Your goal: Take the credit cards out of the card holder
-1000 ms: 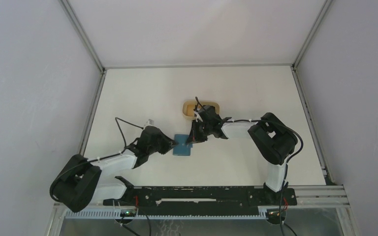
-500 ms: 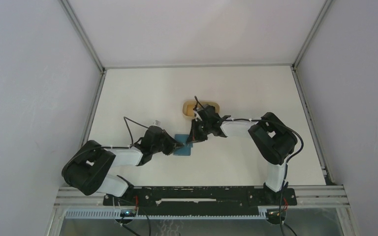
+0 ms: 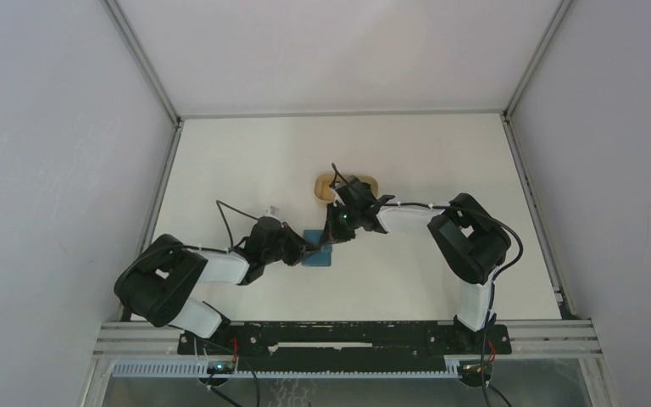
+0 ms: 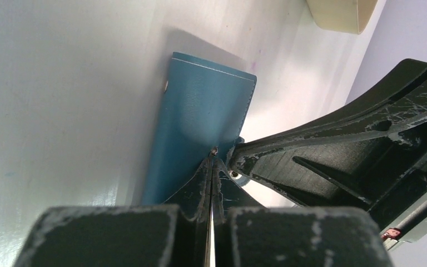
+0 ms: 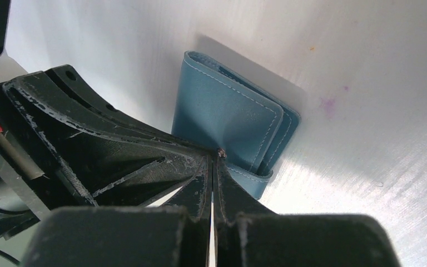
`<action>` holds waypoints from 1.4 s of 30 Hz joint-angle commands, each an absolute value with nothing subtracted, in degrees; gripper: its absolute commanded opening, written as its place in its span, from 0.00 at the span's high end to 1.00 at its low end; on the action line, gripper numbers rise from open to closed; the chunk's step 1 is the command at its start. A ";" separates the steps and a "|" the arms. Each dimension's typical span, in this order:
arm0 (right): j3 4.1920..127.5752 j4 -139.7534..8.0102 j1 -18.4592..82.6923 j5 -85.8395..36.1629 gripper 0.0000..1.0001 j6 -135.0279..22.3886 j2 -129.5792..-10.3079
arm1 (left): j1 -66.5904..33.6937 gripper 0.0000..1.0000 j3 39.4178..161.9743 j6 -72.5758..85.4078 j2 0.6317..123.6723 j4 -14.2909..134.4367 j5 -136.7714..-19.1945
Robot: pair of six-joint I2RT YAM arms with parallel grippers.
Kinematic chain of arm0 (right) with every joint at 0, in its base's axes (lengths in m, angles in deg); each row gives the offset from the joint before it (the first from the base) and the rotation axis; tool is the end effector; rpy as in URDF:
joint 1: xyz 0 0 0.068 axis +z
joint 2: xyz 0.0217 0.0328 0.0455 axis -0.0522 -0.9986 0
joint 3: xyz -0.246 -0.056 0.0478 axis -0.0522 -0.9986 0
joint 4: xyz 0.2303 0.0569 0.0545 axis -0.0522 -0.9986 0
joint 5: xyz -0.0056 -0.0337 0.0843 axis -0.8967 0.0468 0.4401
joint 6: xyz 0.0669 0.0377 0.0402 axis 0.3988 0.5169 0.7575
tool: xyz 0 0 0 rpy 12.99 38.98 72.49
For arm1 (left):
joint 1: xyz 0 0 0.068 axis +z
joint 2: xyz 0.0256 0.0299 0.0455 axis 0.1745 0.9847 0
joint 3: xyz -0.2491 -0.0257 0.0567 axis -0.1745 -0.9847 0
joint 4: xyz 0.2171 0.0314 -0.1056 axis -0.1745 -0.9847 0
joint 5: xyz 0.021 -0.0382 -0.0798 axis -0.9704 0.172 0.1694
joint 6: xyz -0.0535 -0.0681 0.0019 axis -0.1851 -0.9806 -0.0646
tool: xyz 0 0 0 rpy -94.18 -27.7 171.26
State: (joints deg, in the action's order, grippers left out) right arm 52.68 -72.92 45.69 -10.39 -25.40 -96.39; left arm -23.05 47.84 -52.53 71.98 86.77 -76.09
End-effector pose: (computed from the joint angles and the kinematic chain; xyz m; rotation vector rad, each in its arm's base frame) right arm 0.2627 0.2816 0.1165 -0.2959 2.7041 0.9954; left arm 0.2149 -0.1562 0.0883 -0.6910 2.3814 -1.1043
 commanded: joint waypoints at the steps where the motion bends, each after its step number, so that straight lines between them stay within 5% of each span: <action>1: 54.85 -70.74 46.58 -10.73 1.00 -25.83 -98.29 | -23.44 1.00 45.95 -51.05 73.90 81.78 -77.48; 22: 54.82 -69.81 45.71 -11.62 1.00 -26.19 -101.93 | -24.45 1.00 48.96 -47.17 69.87 73.44 -76.93; 42: 55.26 -72.13 44.65 -13.51 1.00 -25.37 -101.01 | -26.17 1.00 54.91 -38.41 60.15 51.86 -89.77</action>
